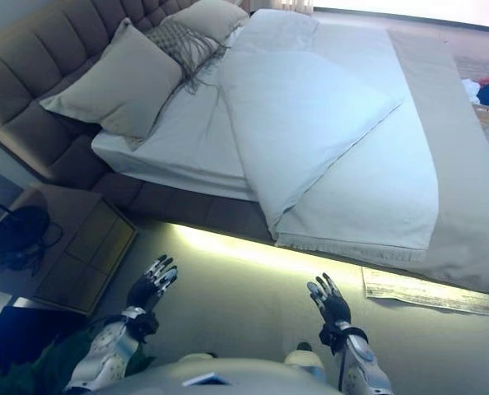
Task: Make the bed neatly
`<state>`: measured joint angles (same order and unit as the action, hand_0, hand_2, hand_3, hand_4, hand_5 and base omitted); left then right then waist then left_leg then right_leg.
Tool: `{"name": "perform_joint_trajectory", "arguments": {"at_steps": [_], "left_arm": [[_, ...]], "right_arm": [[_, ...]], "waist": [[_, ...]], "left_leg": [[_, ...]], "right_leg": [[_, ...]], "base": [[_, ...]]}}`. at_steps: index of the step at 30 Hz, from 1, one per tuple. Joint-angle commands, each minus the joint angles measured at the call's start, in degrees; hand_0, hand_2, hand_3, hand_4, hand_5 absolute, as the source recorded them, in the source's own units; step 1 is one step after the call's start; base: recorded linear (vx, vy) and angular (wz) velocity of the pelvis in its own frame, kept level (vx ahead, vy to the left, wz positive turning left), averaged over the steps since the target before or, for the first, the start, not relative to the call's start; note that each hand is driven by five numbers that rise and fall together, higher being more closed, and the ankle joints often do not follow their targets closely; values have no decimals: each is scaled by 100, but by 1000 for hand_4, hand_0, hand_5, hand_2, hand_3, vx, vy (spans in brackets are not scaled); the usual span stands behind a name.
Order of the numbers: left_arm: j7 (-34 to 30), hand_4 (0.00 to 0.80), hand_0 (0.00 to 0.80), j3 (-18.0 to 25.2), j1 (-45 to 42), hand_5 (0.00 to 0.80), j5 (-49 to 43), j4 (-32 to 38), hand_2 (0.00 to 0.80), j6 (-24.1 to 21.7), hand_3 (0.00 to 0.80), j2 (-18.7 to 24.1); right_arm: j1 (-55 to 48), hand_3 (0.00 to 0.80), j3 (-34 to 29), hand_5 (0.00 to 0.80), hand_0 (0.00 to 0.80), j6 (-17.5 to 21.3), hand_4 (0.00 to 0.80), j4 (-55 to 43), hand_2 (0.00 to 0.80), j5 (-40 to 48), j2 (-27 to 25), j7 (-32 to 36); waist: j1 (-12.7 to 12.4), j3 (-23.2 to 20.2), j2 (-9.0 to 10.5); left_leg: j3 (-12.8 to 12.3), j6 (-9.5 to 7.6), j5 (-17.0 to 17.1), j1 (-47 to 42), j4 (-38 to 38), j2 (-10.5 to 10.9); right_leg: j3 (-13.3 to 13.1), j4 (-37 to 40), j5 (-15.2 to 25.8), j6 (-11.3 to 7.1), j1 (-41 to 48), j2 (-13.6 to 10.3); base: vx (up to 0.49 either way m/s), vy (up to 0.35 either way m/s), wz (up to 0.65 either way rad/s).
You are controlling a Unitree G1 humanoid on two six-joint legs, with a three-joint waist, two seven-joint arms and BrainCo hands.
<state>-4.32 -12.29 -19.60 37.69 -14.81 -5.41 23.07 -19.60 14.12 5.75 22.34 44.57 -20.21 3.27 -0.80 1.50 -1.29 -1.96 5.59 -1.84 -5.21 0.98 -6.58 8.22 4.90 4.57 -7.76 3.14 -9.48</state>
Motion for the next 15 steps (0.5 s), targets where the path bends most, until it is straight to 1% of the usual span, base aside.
{"name": "perform_joint_trajectory", "arguments": {"at_steps": [1,2,4,6,8,12,15], "left_arm": [[-346,0,0,212,32,0,21,342,0,-217,0,384],[-407,0,0,204,78,0,118,282,0,-257,0,389],[-522,0,0,148,287,0,166,84,0,-307,0,357],[-568,0,0,63,418,0,116,90,0,-279,0,290],[-585,0,0,-24,467,0,52,155,0,-237,0,284],[-633,0,0,-163,650,0,-2,47,0,-169,0,344],[-648,0,0,-137,694,0,11,-51,0,-137,0,373]], "right_arm": [[201,0,-165,0,0,129,0,-608,0,80,-185,64],[217,0,-158,0,0,189,0,-584,0,109,-202,50],[249,0,-171,0,0,258,0,-479,0,220,-160,-50],[196,0,-228,0,0,276,0,-423,0,370,-55,-59],[98,0,-225,0,0,317,0,-432,0,403,40,-53],[96,0,-31,0,0,473,0,-450,0,528,117,-150],[267,0,95,0,0,518,0,-385,0,619,163,-316]], "waist": [[-99,232,154],[-96,263,110],[-56,268,64],[-60,197,32],[-97,114,30],[-253,-9,55],[-364,-10,58]], "left_leg": [[116,-353,372,750,-721,476],[114,-368,439,735,-607,483],[66,-384,441,628,-413,499],[78,-407,452,490,-144,539],[99,-432,459,424,-32,587],[215,-485,425,497,-82,689],[256,-573,359,535,-181,750]], "right_leg": [[-119,-756,-409,411,-103,351],[-111,-821,-420,406,-132,339],[-90,-861,-427,376,-117,273],[5,-837,-423,302,-61,176],[109,-794,-407,242,-14,106],[343,-712,-371,155,8,-35],[461,-782,-394,110,5,-127]], "base": [[-34,128,14],[-18,181,9],[29,183,3],[81,158,5],[80,89,12],[73,48,23],[69,85,12]]}}
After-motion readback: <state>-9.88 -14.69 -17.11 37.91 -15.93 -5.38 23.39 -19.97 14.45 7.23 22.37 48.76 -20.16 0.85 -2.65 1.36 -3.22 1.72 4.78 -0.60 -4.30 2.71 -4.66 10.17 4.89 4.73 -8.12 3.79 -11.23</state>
